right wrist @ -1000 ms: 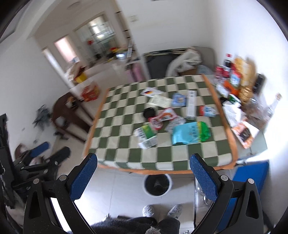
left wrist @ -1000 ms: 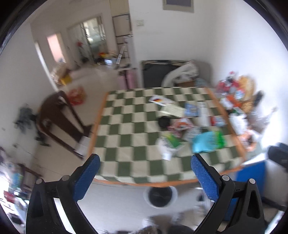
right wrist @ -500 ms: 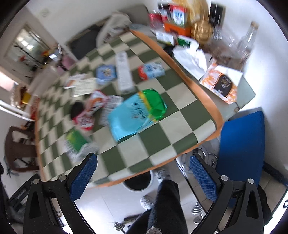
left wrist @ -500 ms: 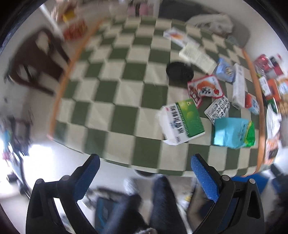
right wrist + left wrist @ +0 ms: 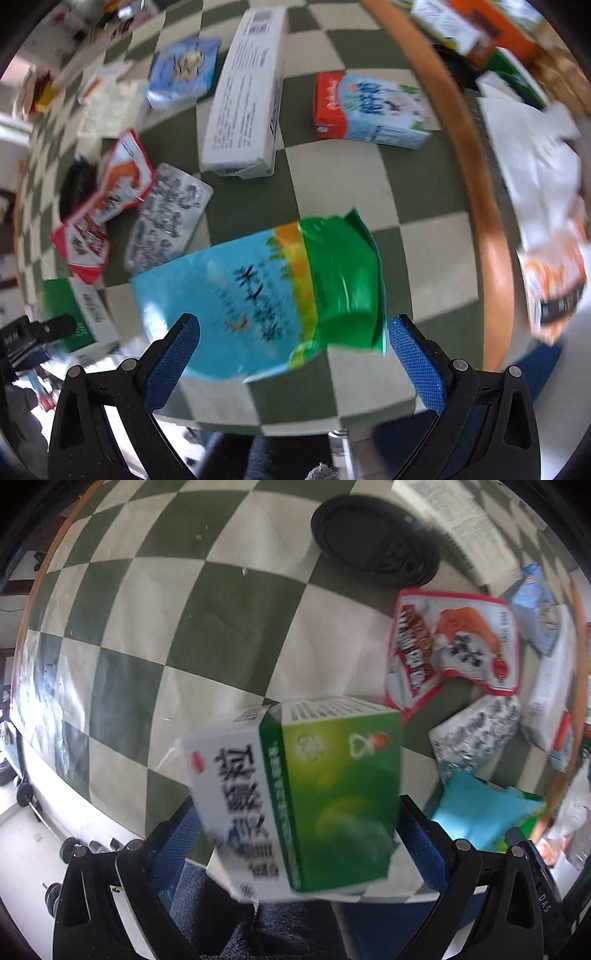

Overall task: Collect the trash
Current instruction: 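Grasp the green-white medicine box with the left tool while the right tool grasps the blue-green rice bag, then carry the medicine box and rice bag over the trash bin and release both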

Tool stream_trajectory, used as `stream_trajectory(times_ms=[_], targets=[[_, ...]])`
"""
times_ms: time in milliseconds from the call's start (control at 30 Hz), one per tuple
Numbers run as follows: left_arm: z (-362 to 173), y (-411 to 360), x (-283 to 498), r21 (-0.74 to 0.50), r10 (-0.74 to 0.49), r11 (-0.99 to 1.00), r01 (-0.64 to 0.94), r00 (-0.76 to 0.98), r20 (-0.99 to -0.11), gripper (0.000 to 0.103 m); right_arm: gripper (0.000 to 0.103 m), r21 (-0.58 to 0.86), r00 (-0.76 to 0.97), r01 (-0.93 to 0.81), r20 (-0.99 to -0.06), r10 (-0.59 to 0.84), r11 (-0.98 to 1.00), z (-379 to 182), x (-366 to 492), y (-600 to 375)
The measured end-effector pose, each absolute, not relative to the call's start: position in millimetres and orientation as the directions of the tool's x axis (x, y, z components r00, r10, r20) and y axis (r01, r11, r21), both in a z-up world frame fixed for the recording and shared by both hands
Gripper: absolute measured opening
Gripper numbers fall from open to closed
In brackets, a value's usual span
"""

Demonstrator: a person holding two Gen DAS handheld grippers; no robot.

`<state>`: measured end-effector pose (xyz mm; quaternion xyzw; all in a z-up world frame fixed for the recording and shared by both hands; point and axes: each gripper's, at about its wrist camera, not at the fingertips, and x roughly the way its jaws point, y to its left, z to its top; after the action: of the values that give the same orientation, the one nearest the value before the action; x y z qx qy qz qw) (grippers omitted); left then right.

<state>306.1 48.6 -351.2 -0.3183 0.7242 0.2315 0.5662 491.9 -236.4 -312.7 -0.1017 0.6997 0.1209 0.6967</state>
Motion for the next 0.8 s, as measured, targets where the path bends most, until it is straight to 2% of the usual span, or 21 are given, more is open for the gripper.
stream_trajectory(times_ms=[33, 100, 200, 233, 300, 367, 400, 433, 500, 800], targets=[[-354.9, 48.3, 305.6, -0.015, -0.192, 0.691, -0.722, -0.164, -0.968, 0.089, 0.103, 0.026, -0.024, -0.322, -1.0, 0.019, 0.946, -320.5, 496.2, -234.1], [-360.9, 48.4, 302.9, -0.013, -0.193, 0.687, -0.726, -0.165, -0.967, 0.085, 0.103, 0.041, -0.058, -0.335, -0.998, 0.023, 0.941, -335.7, 503.7, -230.3], [-362.3, 48.0, 300.4, -0.006, -0.178, 0.693, -0.721, -0.163, -0.97, 0.071, 0.102, 0.119, -0.12, -0.31, -0.989, 0.086, 0.943, -352.6, 514.3, -229.1], [-361.7, 47.0, 300.4, 0.002, -0.166, 0.7, -0.714, -0.165, -0.972, 0.071, 0.094, 0.151, -0.135, -0.295, -0.984, 0.116, 0.944, -355.6, 516.8, -229.9], [-361.4, 43.3, 300.8, 0.019, -0.139, 0.713, -0.701, -0.168, -0.976, 0.071, 0.089, 0.217, -0.157, -0.258, -0.971, 0.181, 0.941, -359.4, 520.7, -231.1], [-356.0, 39.0, 301.7, 0.031, -0.118, 0.722, -0.692, -0.167, -0.979, 0.071, 0.074, 0.219, -0.133, -0.261, -0.973, 0.19, 0.94, -356.5, 521.7, -228.5], [-352.9, 36.3, 301.7, 0.042, -0.099, 0.729, -0.683, -0.166, -0.981, 0.071, 0.059, 0.231, -0.111, -0.256, -0.972, 0.209, 0.939, -353.5, 522.8, -228.0], [-348.3, 35.1, 301.9, 0.051, -0.082, 0.737, -0.674, -0.164, -0.983, 0.071, 0.051, 0.248, -0.102, -0.24, -0.968, 0.229, 0.939, -351.9, 523.5, -229.0], [-342.1, 31.3, 303.5, 0.071, -0.044, 0.753, -0.654, -0.159, -0.986, 0.071, 0.042, 0.274, -0.09, -0.217, -0.961, 0.26, 0.937, -348.9, 523.6, -231.2], [-288.6, -0.2, 307.9, 0.125, 0.08, 0.794, -0.595, -0.101, -0.992, 0.071, 0.04, 0.335, -0.012, -0.178, -0.941, 0.338, 0.925, -331.5, 505.7, -229.4]])
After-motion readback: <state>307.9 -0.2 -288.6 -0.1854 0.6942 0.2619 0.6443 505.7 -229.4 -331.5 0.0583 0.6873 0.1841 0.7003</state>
